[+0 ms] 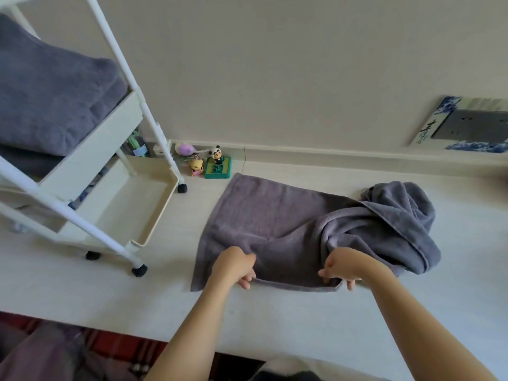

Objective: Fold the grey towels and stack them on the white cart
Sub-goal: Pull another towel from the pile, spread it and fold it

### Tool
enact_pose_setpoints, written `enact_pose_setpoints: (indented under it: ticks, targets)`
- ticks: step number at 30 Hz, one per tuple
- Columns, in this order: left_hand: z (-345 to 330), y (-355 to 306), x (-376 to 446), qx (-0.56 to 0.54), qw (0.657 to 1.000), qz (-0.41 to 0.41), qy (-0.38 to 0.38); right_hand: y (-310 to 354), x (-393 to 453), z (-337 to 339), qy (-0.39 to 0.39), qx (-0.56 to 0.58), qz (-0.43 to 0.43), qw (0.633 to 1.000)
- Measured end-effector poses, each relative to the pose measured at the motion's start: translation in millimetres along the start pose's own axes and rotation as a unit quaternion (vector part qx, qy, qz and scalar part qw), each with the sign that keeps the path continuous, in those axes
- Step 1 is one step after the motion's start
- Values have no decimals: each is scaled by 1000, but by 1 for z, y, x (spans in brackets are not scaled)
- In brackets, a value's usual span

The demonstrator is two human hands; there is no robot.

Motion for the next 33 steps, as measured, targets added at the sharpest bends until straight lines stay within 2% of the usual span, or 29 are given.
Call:
enact_pose_setpoints:
  ticks: [2, 4, 6, 8, 11, 13, 15, 18, 20, 22, 23, 24, 26, 30, 33]
  targets:
    - [11, -9, 2, 40, 997, -35, -57, 7, 1, 8, -47, 42, 20, 998]
    - [24, -22, 5, 70, 983, -91, -145, 13, 5, 23, -139, 74, 42, 987]
    - [24, -38, 8, 77, 965, -166, -190, 21, 8, 29, -213, 45, 52, 975]
    - [7, -49, 20, 119, 956, -218, -157, 27, 17, 16, -230, -13, 53, 972]
    - [-23, -38, 44, 209, 953, -203, -84, 13, 28, -19, -199, -47, -12, 979]
    - [-31, -25, 51, 296, 934, -173, -103, -7, 27, -35, -203, -42, -71, 976]
    - [-27, -26, 44, 364, 909, -141, -145, -20, 15, -37, -245, -69, -110, 961]
    - [-13, -47, 31, 389, 892, -137, -185, -19, 1, -25, -302, -101, -114, 941]
    - [-10, -66, 29, 392, 883, -161, -203, -15, -5, -14, -358, -83, -102, 924]
    - [-21, -82, 31, 358, 883, -231, -197, -9, -4, -10, -394, -65, -68, 914]
    - [-34, -92, 35, 335, 887, -272, -163, -11, -1, -10, -395, -43, -53, 916]
    - [-48, -93, 39, 319, 892, -298, -120, -13, 6, -15, -364, -24, -47, 930]
    - [-67, -86, 53, 330, 894, -294, -75, -31, 17, -36, -291, -5, -74, 954]
    - [-61, -60, 76, 356, 901, -226, -106, -62, 14, -67, -219, -45, -149, 963]
    - [-52, -66, 83, 348, 913, -193, -89, -64, 7, -65, -220, -34, -152, 963]
Point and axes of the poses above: each hand's wrist, its own x-axis towards the middle knuckle, its own z-axis out of the back of the hand, y = z × x, the point moved 10 cm from there along x, towards the middle knuckle, and after that the axes turned 2 degrees about x, right-handed, at the moved point
